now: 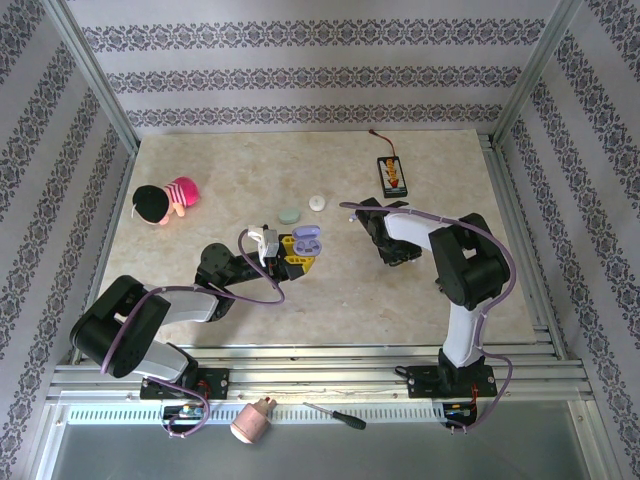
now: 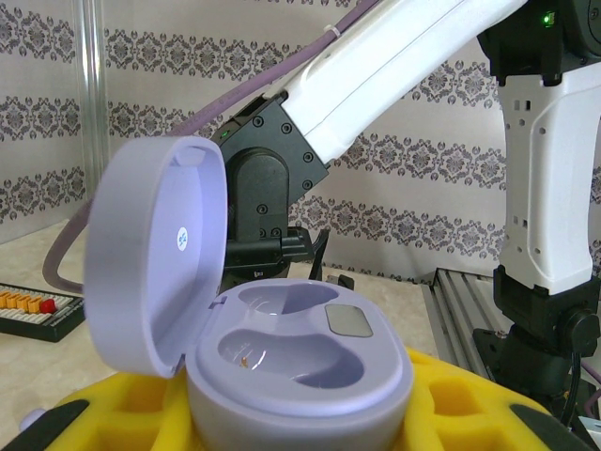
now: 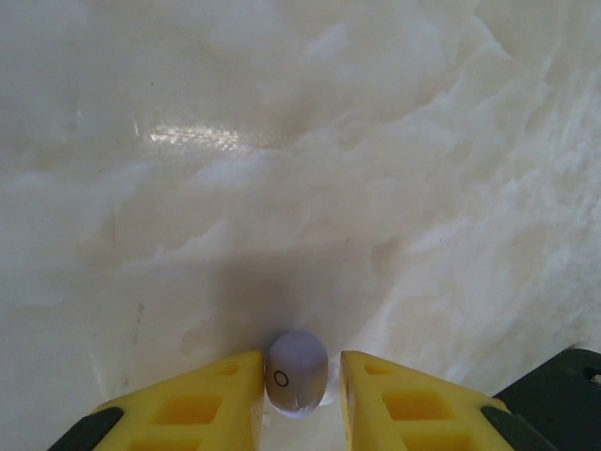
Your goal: Insert the wireless bluetooth earbuds into the charging case
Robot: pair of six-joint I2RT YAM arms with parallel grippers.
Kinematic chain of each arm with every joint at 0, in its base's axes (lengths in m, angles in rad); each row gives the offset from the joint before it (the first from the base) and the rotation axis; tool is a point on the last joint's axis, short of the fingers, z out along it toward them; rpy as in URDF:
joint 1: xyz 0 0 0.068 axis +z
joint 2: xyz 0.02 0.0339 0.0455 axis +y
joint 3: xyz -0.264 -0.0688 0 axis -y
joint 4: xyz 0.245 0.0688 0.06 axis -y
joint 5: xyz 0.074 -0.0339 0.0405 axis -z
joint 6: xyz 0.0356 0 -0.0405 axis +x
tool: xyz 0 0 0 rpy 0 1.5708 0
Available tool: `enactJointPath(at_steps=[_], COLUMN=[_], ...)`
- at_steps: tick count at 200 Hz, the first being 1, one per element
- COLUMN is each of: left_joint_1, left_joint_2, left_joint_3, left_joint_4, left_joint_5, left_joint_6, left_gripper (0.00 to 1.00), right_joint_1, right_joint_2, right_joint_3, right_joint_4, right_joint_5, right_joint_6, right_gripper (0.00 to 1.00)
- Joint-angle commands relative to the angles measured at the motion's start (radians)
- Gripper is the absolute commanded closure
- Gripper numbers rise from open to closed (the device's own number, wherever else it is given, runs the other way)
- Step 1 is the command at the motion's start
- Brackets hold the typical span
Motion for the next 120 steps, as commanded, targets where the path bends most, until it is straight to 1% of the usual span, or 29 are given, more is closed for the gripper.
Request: enactJointPath(at_steps=[1, 37, 64, 100, 120], left_joint_1=[0.014, 0.014, 0.014, 0.015, 0.015], left_joint_2=[-0.021, -0.025, -0.028, -0.03, -0.026], left_joint_3=[-0.008, -0.009, -0.011, -0.012, -0.009], left_joint_4=[0.052, 0.052, 0.052, 0.052, 0.052], left_joint_5=[0.009, 0.009, 0.009, 0.009, 0.008], left_joint_6=[0.015, 0.015, 0.015, 0.017, 0.018], left_gripper=[0.67, 0.67, 0.67, 0.67, 0.67], right_joint_1=[0.012, 0.008, 0.006, 0.006, 0.003], right_joint_2=[0.018, 0.027, 0.028, 0.008, -0.037], right_joint_3=[0.022, 0.034, 0.035, 0.025, 0.006], right_joint_4=[-0.032, -0.04, -0.041, -0.041, -0.015], right_joint_5=[0.03, 0.024, 0.02, 0.025, -0.024], right_joint_6=[0.001, -0.002, -0.005, -0.008, -0.008], right_gripper=[0.72, 0.73, 0.79, 0.82, 0.82])
